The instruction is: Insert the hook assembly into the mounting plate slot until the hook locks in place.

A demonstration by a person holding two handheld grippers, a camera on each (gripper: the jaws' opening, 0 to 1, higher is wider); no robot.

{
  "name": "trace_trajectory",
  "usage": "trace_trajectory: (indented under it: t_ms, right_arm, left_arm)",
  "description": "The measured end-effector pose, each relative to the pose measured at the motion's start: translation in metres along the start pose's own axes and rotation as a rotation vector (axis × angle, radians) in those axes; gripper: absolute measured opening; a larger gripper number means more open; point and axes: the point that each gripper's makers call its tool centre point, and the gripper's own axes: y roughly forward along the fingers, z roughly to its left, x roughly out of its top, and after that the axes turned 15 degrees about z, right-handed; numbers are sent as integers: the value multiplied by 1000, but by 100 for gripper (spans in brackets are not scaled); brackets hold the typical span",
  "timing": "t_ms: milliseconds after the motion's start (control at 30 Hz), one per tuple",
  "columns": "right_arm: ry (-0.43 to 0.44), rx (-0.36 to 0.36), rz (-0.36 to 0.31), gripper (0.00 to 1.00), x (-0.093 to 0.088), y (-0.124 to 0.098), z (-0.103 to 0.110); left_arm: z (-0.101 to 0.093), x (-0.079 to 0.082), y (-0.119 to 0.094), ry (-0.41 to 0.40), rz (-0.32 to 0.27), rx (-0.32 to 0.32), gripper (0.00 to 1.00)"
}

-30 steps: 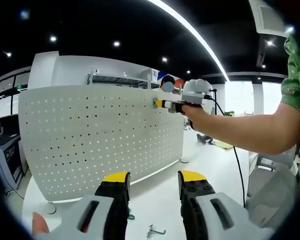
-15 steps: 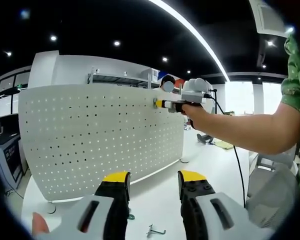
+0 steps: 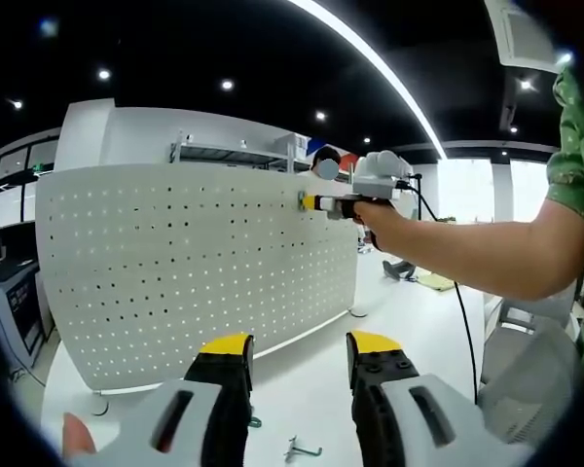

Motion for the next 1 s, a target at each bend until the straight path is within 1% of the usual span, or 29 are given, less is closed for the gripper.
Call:
trace_trajectory:
  t_ms: [200, 433, 633, 800, 1000]
  right_arm:
    - [-15, 1, 0, 3, -1, -1, 0]
    - [-12, 1, -6, 4, 0, -3, 0]
    - [-14, -4, -4, 8, -3, -6, -1]
    - [-29, -15, -14, 18, -2, -9, -3]
    - [-43, -24, -14, 20, -2, -11, -5]
  left_arm:
    - [0, 0, 1, 1, 2, -2, 40]
    - [-1, 0, 0, 4, 2, -1, 40]
    - [-2, 0, 0, 6, 2, -3, 40]
    - [-3, 1, -1, 8, 1, -3, 41]
    - [-4, 2, -2, 10, -2, -4, 41]
